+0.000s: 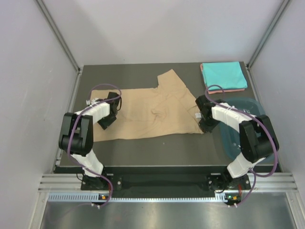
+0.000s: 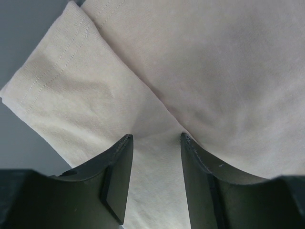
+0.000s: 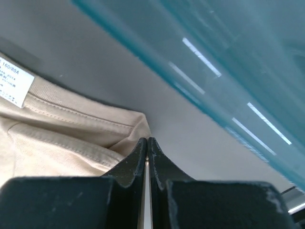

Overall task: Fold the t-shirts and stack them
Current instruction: Fold the tshirt

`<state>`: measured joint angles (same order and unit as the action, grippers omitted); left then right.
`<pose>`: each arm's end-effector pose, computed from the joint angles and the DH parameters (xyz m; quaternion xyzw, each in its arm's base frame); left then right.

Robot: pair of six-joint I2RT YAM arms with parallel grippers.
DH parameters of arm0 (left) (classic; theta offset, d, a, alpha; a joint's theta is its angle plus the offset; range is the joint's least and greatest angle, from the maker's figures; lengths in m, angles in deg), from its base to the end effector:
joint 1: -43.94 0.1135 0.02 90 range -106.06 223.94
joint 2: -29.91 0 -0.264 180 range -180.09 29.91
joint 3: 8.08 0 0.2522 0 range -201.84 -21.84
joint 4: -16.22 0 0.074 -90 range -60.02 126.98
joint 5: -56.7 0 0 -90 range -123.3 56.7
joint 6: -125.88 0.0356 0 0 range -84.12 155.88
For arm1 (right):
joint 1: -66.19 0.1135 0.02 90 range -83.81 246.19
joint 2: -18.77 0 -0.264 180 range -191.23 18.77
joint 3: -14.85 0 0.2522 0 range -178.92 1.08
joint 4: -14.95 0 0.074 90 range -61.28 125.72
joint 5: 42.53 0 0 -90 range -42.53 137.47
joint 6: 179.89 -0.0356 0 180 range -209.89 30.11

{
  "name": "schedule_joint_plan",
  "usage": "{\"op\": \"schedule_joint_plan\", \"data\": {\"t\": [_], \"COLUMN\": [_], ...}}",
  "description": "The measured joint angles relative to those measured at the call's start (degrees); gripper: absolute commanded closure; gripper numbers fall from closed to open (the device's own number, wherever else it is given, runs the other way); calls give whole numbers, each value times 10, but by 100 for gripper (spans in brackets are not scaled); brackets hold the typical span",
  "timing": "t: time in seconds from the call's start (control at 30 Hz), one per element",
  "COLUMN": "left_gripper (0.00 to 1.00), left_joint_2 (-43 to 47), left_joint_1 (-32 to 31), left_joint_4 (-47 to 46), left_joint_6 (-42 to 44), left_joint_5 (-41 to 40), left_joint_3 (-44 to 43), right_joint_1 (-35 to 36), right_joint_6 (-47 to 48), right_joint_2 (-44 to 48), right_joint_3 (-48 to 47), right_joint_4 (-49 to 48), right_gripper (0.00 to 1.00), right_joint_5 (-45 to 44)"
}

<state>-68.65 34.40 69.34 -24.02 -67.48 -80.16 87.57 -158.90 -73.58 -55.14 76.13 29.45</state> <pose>0.3028 -0.0306 0.1604 -0.4291 0.8501 0.1912 0.2379 0.2612 0.0904 0.1742 0.4062 0.8986 -0.0707 0.1502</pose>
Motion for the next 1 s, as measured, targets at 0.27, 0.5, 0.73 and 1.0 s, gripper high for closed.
{"op": "schedule_joint_plan", "data": {"t": [0.27,0.5,0.73,1.0], "left_gripper": [51,51,48,40], "left_joint_2": [-16,-22,-18,0], "left_joint_1": [-5,-7,-6,-2], "left_joint_4": [7,11,10,19], "left_joint_6": [0,0,13,47], "left_joint_5": [-21,-32,-22,78], "left_joint_3": [-11,-17,-17,-27], "right_joint_1": [3,3,4,6], "right_joint_6": [7,16,40,56], "right_joint_2": [31,47,61,81], "right_joint_3": [47,58,55,-6], "right_joint_4": [-3,-16,-14,51], "right_gripper": [100,100,91,81], "right_joint_5": [-28,-46,-47,-67]}}
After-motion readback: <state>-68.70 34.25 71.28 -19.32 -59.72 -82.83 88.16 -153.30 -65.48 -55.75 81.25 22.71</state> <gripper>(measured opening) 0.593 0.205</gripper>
